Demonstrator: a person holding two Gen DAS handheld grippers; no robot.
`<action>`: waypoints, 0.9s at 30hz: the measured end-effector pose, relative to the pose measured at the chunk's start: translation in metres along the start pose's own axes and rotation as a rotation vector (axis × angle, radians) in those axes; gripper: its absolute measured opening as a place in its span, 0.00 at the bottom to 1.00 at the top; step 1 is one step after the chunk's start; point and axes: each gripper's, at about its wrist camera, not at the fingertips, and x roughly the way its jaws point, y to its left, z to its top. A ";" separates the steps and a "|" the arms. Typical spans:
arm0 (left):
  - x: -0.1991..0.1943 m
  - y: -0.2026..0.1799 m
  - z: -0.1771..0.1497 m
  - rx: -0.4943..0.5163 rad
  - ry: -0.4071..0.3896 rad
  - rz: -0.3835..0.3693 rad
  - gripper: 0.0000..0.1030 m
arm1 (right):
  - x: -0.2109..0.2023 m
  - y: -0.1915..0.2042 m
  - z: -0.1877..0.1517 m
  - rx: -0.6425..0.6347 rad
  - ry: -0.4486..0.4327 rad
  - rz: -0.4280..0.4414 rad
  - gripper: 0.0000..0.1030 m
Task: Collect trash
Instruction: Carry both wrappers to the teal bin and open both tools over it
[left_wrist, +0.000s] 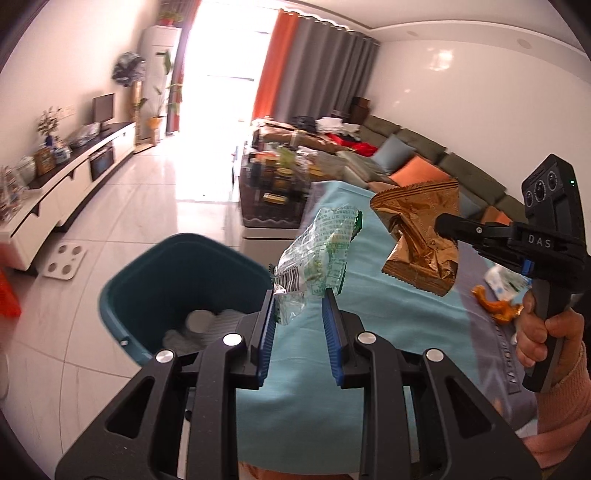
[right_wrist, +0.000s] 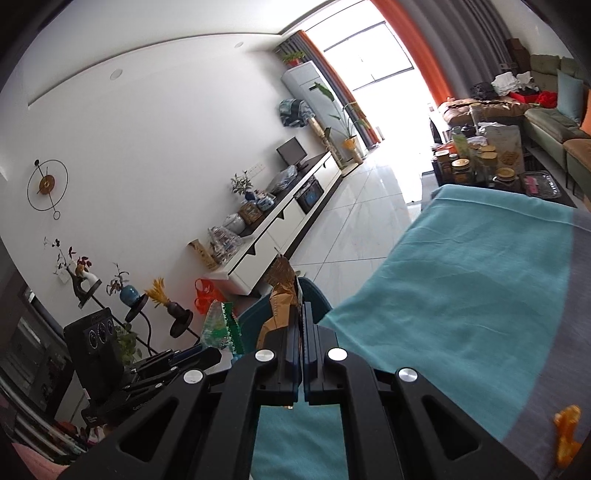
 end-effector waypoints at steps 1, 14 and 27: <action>0.000 0.006 0.000 -0.009 0.000 0.012 0.24 | 0.007 0.003 0.001 -0.001 0.009 0.008 0.01; 0.009 0.069 -0.001 -0.099 0.039 0.122 0.24 | 0.078 0.031 0.004 -0.024 0.106 0.017 0.01; 0.039 0.113 -0.012 -0.179 0.116 0.173 0.25 | 0.146 0.058 -0.001 -0.053 0.214 -0.019 0.01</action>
